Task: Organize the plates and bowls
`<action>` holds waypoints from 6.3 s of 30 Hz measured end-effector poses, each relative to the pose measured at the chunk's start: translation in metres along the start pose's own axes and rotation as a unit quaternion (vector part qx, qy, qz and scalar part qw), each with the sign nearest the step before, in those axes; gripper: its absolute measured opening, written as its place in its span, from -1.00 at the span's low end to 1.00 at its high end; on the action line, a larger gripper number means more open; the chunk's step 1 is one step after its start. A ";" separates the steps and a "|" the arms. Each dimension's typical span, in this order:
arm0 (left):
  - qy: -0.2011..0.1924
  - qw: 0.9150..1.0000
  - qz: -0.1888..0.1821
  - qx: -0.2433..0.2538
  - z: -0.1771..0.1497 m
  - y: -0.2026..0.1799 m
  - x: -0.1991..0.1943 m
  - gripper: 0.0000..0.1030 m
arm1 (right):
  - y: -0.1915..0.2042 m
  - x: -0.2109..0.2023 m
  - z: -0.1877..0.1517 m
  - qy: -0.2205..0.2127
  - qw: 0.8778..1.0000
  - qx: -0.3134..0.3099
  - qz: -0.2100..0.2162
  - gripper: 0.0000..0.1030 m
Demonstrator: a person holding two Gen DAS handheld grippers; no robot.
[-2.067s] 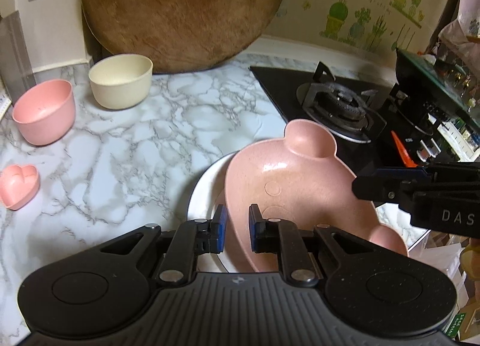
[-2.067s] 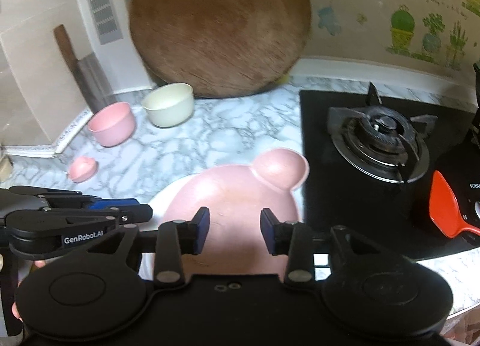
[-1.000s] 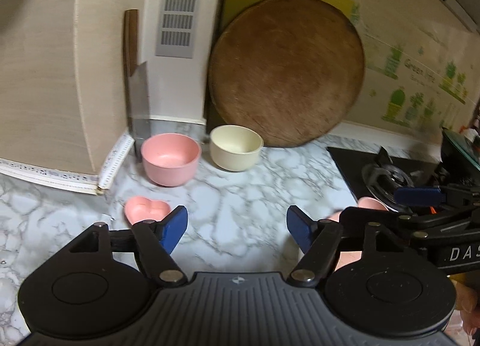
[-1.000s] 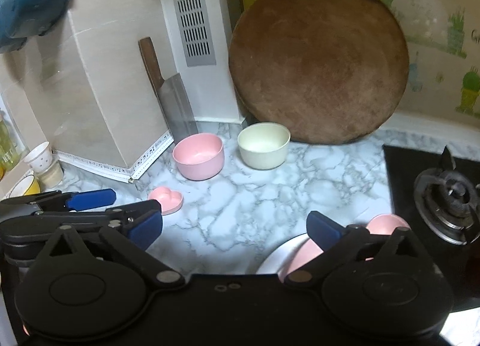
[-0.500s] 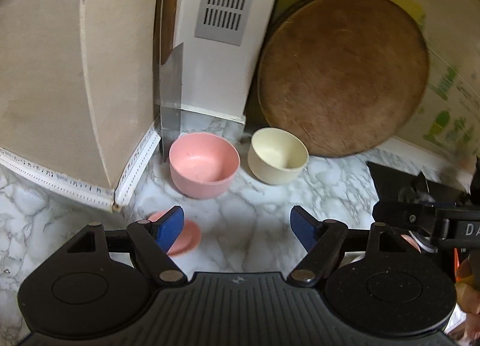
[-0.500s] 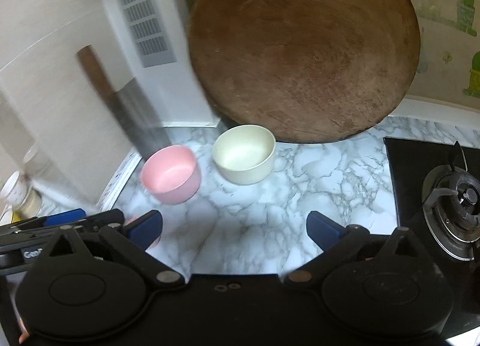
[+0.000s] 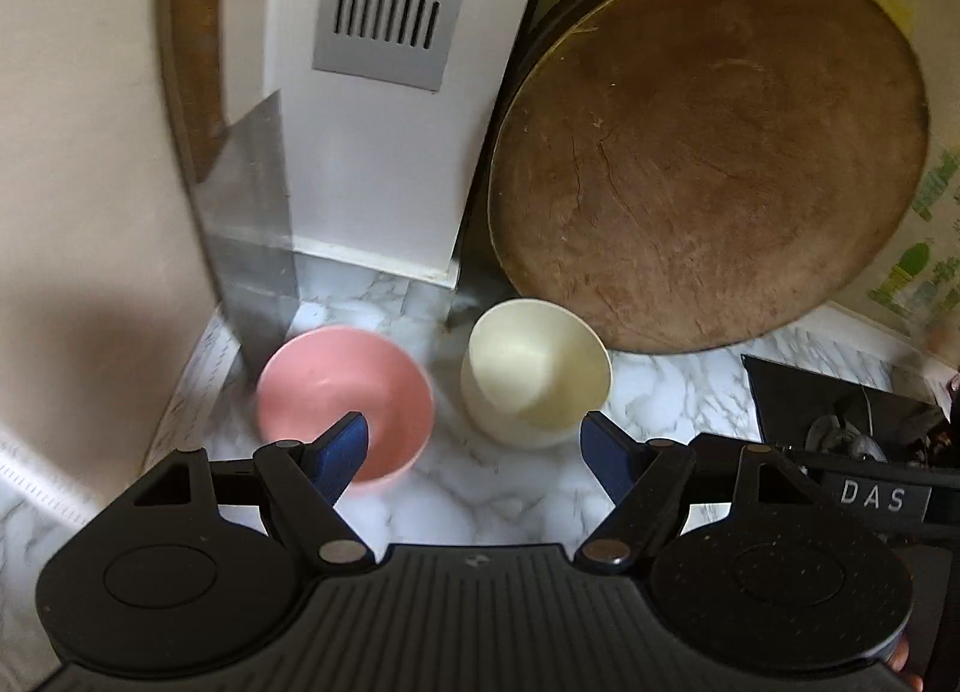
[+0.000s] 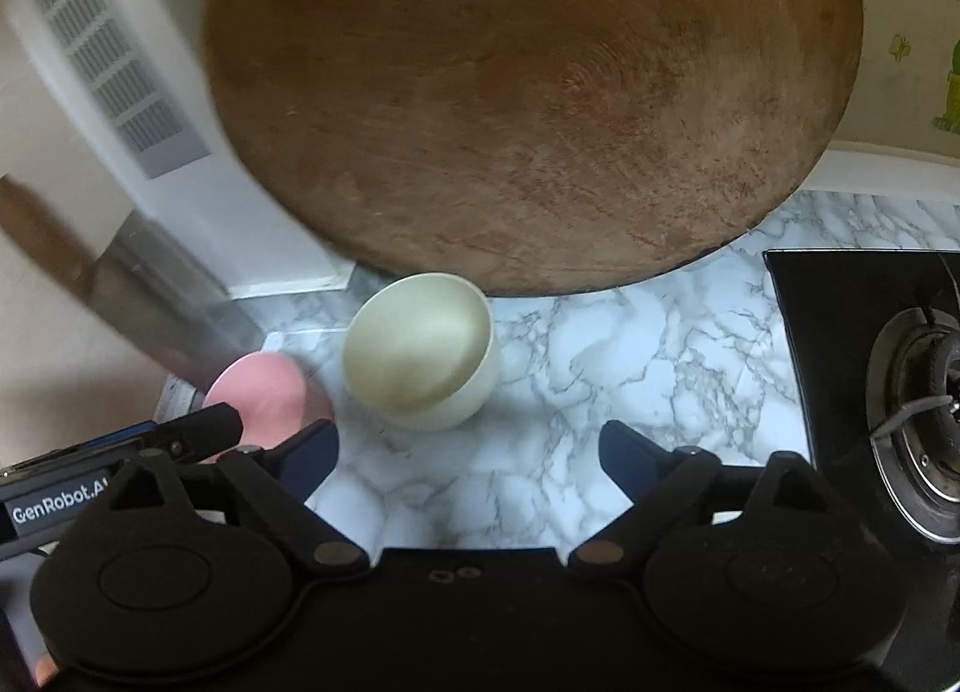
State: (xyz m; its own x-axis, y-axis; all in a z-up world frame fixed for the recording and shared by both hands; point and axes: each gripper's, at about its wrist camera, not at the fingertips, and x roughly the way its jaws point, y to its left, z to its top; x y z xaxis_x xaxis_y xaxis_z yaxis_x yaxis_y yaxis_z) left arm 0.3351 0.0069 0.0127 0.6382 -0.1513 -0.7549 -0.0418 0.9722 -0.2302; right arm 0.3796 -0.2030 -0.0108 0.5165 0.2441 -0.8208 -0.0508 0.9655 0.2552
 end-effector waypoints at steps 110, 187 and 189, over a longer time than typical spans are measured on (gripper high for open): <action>0.051 0.998 0.040 0.010 -0.173 0.027 -0.082 -0.81 | 0.052 -0.065 -0.192 0.069 0.991 -0.097 0.056 -0.72; -0.055 0.997 0.037 0.027 -0.109 0.039 -0.117 -0.60 | 0.071 -0.107 -0.083 -0.010 0.986 -0.126 0.107 0.33; -0.061 0.997 0.038 0.025 -0.104 0.040 -0.115 -0.28 | 0.073 -0.103 -0.076 -0.013 0.986 -0.129 0.107 0.40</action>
State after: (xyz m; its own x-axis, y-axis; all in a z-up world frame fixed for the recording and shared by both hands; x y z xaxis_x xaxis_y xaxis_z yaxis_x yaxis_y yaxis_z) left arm 0.1803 0.0449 0.0264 0.7230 -0.0569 -0.6885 -0.0573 0.9882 -0.1419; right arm 0.2582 -0.1507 0.0534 0.4915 0.4458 -0.7481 -0.3752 0.8836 0.2801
